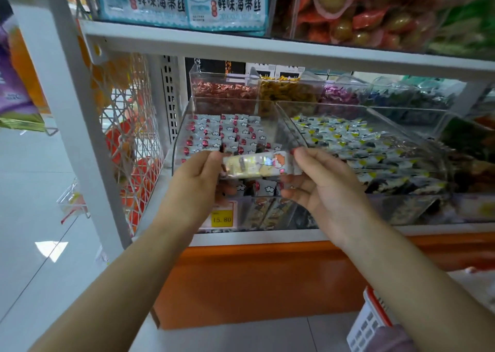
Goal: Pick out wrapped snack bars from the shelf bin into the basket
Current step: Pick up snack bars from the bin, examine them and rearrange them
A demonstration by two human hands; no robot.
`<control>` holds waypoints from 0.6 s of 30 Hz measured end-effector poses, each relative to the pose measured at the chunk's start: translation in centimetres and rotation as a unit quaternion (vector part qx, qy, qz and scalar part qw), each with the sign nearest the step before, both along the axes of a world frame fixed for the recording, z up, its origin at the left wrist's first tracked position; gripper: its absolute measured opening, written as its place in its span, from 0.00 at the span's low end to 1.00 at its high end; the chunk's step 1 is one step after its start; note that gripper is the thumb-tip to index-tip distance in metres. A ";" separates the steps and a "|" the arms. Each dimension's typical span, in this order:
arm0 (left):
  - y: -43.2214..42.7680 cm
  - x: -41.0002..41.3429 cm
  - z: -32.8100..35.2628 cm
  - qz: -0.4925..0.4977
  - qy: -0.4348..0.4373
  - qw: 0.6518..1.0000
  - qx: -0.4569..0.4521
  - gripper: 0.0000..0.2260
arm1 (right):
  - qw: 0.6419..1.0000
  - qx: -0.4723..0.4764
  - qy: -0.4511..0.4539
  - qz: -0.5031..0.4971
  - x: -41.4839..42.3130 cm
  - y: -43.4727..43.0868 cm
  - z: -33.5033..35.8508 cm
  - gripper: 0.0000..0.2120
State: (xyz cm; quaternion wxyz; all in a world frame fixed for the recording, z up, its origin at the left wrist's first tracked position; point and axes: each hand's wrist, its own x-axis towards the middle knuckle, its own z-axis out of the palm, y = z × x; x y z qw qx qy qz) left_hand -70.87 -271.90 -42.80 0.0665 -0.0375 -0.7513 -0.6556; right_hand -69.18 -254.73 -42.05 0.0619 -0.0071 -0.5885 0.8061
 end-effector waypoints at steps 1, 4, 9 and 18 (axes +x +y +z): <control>0.0 0.0 0.0 0.008 -0.005 1.000 0.003 0.12 | 1.000 -0.008 -0.001 0.022 0.2 0.1 0.0 0.04; -0.3 0.0 0.0 0.008 -0.005 1.000 0.008 0.14 | 0.997 -0.019 0.006 0.070 0.5 0.3 -0.1 0.11; -0.3 0.1 0.3 -0.052 -0.067 0.985 0.153 0.16 | 0.995 -0.082 0.004 0.053 0.0 0.3 -0.3 0.12; -0.3 0.1 0.8 -0.153 -0.129 0.940 0.276 0.16 | 0.982 -0.187 -0.004 0.025 -0.7 0.8 -0.4 0.14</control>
